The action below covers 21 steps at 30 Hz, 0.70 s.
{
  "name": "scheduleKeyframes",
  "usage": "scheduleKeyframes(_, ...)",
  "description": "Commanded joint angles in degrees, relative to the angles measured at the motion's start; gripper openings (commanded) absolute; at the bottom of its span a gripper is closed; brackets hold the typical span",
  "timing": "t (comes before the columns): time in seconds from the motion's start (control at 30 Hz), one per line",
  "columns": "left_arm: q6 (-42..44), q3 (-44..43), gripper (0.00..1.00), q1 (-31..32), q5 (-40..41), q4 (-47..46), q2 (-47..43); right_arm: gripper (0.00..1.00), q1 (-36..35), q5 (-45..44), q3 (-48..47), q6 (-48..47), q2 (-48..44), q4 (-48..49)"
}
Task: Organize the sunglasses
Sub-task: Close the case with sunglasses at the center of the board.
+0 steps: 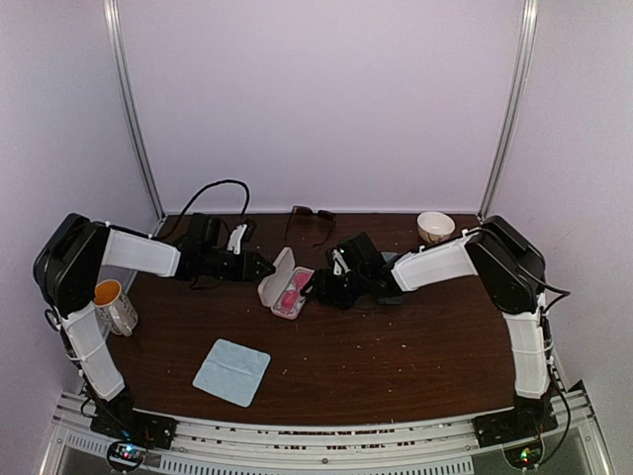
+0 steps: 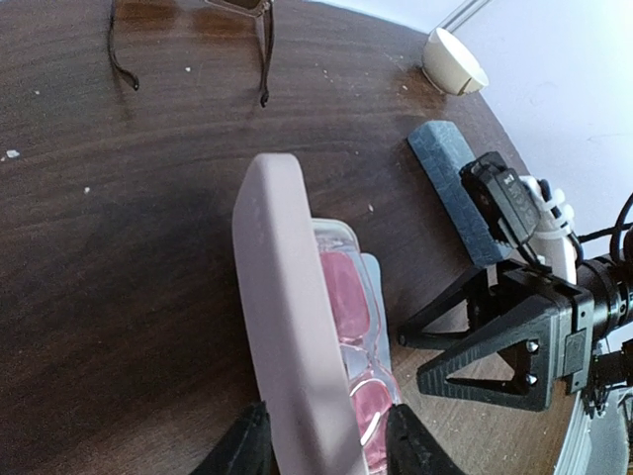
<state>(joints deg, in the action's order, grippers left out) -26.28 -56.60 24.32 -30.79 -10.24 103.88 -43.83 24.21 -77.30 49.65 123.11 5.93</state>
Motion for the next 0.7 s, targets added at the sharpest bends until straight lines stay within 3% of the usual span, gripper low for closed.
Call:
scheduleKeyframes(0.0,-1.6,-0.9,0.39,-0.3,-2.9,-5.5,2.1,0.60,0.3,-0.8,-2.1,0.3,1.6,-0.4)
scheduleKeyframes(0.3,-3.2,-1.2,0.29,0.8,-4.4,-7.7,4.6,0.50,0.3,-0.1,-2.9,0.3,2.8,-0.4)
scheduleKeyframes(0.47,-3.5,-1.3,0.26,1.3,-4.3,-8.0,5.1,0.39,0.3,0.3,-3.5,0.3,3.2,-0.4)
scheduleKeyframes(0.67,-3.6,-1.1,0.24,1.6,-4.3,-7.9,5.2,0.34,0.3,0.5,-3.7,0.3,3.3,-0.4)
